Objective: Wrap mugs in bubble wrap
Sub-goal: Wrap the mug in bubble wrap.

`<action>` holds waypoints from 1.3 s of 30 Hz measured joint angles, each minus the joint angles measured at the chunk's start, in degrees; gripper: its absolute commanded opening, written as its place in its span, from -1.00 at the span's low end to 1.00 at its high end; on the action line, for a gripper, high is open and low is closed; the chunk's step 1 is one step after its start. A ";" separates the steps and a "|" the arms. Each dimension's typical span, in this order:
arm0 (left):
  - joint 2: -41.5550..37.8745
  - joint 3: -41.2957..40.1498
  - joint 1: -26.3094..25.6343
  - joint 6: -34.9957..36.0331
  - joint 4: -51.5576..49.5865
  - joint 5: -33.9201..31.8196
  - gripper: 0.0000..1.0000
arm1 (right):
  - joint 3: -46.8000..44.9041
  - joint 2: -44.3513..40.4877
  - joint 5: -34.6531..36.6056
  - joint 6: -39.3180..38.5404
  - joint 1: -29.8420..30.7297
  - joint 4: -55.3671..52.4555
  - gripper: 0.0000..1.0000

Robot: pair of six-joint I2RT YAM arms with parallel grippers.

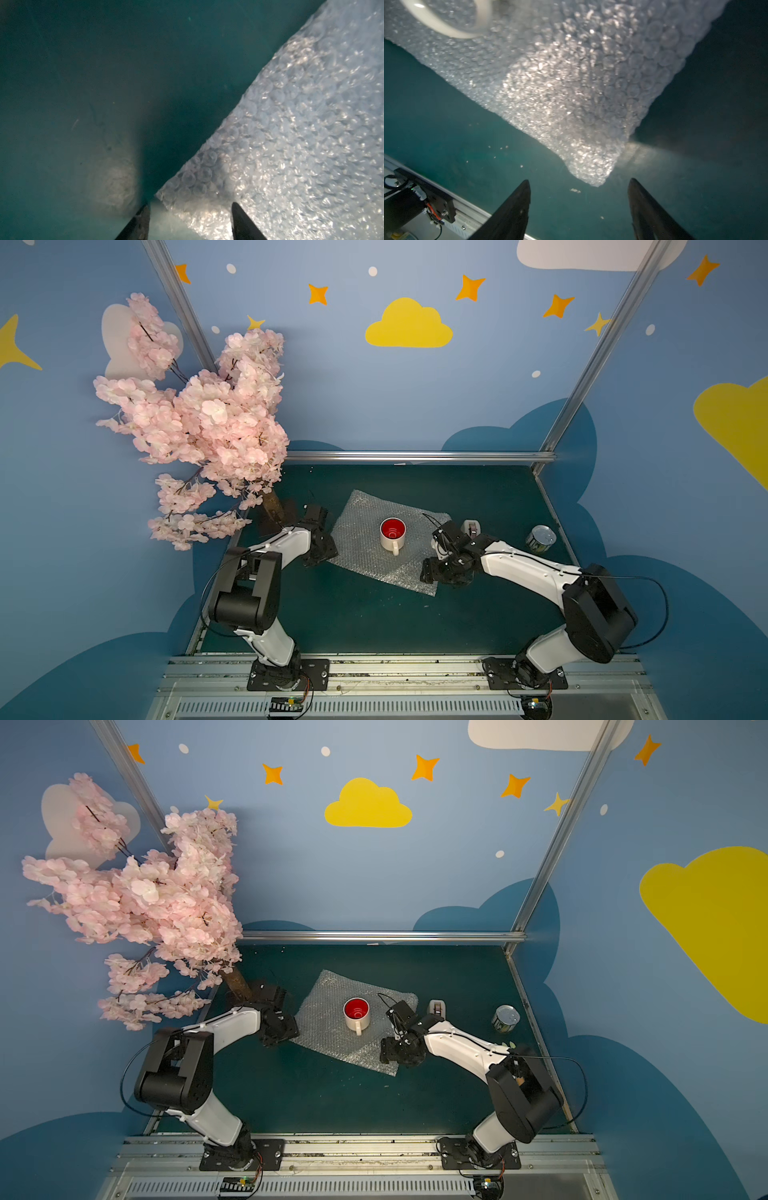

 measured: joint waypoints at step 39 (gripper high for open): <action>-9.62 -3.67 -1.33 0.07 -3.89 -0.04 0.50 | -7.80 -4.72 -13.42 -0.17 -4.68 1.46 -1.00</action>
